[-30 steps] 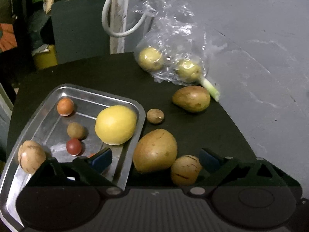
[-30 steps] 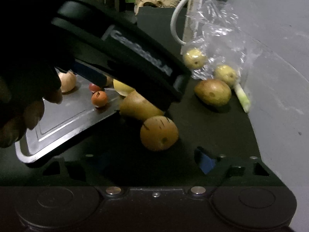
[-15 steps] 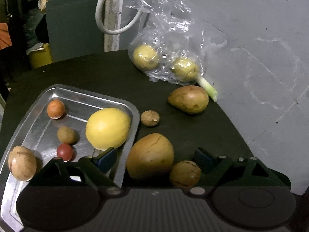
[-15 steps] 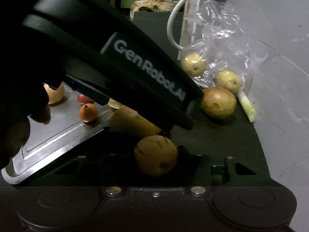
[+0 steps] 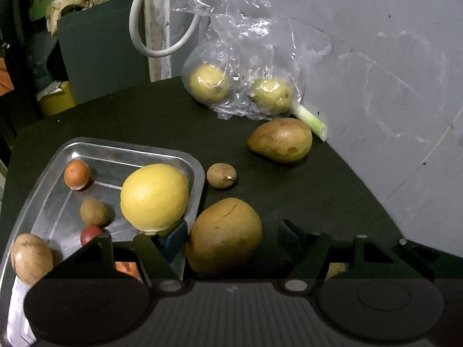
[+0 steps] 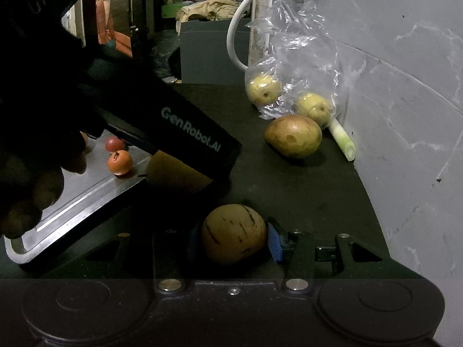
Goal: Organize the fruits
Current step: 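Grasp the large yellow-brown oval fruit with the left tool while the right tool grasps a round tan fruit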
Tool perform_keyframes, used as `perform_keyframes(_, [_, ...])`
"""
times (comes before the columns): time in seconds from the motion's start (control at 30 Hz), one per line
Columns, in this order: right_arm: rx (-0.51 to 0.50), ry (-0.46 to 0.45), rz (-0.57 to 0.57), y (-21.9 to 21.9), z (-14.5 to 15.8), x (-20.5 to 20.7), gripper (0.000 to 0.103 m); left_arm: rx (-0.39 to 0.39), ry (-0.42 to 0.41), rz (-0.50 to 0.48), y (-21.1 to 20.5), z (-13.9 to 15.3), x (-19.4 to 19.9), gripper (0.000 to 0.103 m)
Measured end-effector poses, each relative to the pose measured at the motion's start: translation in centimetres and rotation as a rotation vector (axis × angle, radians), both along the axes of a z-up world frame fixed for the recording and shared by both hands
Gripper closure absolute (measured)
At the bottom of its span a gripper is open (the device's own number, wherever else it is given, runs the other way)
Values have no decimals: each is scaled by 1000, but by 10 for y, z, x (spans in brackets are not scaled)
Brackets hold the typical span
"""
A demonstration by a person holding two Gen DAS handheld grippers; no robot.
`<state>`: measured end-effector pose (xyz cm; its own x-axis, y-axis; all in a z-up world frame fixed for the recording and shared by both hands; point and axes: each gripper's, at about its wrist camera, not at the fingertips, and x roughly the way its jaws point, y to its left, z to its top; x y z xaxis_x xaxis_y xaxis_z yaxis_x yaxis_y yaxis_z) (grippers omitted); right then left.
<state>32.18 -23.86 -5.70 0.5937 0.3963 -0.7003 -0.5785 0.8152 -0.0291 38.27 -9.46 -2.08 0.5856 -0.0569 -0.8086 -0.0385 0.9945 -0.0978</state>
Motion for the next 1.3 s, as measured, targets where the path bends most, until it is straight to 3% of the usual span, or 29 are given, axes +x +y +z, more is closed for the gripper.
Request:
perform_keyframes(0.1, [7, 5, -6, -2, 1, -2, 54, 52, -4, -3, -5, -2, 1, 39])
perform_keyframes(0.3, [14, 13, -20, -8, 3, -6, 54, 151, -48, -71, -26, -3, -6, 40])
perform_keyframes(0.43, [12, 13, -30, -12, 6, -8, 54, 130, -73, -117, -31, -1, -8, 40])
perform_keyframes(0.93, [-2, -3, -29, -14, 6, -15, 54, 119, -52, -118, -31, -6, -10, 39])
perform_keyframes(1.3, [-21, 8, -43, -27, 0, -27, 54, 34, -18, -114, -31, -8, -31, 34])
